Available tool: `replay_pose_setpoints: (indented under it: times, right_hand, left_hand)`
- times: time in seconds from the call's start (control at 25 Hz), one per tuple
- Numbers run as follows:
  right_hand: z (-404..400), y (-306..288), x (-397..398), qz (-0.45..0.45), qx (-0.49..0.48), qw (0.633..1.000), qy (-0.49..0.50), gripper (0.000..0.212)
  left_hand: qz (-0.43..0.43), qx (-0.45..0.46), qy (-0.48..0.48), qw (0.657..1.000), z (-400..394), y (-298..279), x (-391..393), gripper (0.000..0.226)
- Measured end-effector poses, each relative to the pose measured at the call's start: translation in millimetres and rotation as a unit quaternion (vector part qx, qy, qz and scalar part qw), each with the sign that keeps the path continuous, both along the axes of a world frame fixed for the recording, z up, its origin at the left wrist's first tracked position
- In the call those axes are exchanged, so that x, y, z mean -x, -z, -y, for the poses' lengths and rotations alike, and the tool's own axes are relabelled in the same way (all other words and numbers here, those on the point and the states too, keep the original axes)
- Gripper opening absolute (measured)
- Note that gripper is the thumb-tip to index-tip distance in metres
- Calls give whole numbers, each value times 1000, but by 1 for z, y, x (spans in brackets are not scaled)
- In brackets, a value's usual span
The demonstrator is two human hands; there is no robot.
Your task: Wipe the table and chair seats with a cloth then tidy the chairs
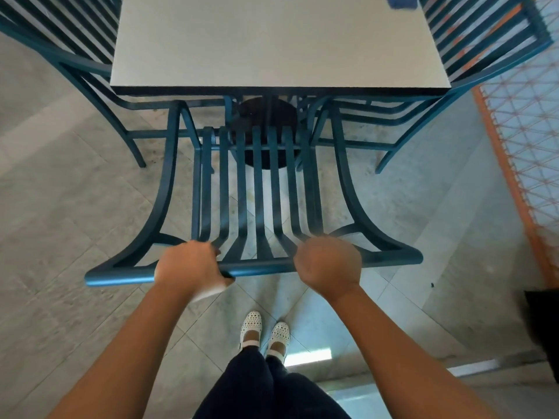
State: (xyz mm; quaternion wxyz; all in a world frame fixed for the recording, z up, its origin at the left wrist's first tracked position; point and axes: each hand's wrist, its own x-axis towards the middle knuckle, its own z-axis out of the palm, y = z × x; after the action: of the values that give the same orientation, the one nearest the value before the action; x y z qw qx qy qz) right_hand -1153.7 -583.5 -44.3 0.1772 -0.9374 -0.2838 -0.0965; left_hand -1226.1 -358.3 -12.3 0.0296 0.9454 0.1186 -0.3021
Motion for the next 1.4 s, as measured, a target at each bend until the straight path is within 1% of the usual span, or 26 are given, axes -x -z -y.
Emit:
replay_pose_setpoints:
  times: [0.08, 0.2, 0.32, 0.44, 0.52, 0.64, 0.8, 0.92, 1.08, 1.16, 1.2, 1.28, 1.36, 1.4]
  right_hand:
    - [-1, -1, -1, -5, 3, 1000, 1, 42]
    - [-1, -2, 0, -24, 6, 1000, 8, 40]
    - [-2, -3, 1, -55, 4, 998, 22, 39]
    - [-2, -5, 1, -71, -1, 997, 34, 41]
    - [-4, -7, 1, -85, -8, 995, 43, 41]
    - [-3, -8, 1, -89, -4, 994, 56, 39]
    - [-2, -7, 0, -106, -1, 993, 51, 42]
    - [5, -8, -2, -115, 20, 991, 69, 43]
    - [26, -12, -16, -147, 42, 984, 96, 43]
    - [36, -17, -26, -184, 52, 977, 90, 52]
    - [45, -19, -33, -213, 54, 972, 84, 58]
    - [66, -19, -50, -246, 47, 964, 84, 67]
    - [90, -18, -65, -225, 44, 966, 121, 66]
    - [102, -15, -74, -192, 40, 970, 144, 63]
  left_hand:
    - [7, 15, -4, 1000, 1, 0, -1, 29]
    - [7, 58, -8, 998, -2, 3, -2, 46]
    - [-44, 118, -18, 992, -5, 4, -5, 68]
    - [-101, 159, -59, 980, -3, 2, -11, 92]
    - [-114, 188, -58, 974, 6, 2, -17, 98]
    - [-119, 175, -33, 977, 27, 3, -26, 109]
    - [-144, 175, -25, 974, 46, 1, -39, 106]
    - [-149, 165, -6, 975, 65, 1, -50, 109]
    - [-178, 215, -20, 960, 90, -1, -68, 119]
    - [-185, 224, -15, 957, 99, -5, -80, 119]
    - [-181, 232, -18, 956, 106, -9, -88, 116]
    - [-145, 232, -44, 961, 124, -12, -104, 105]
    - [-93, 174, -48, 979, 144, -10, -123, 96]
    - [-72, 131, -34, 988, 157, -8, -135, 92]
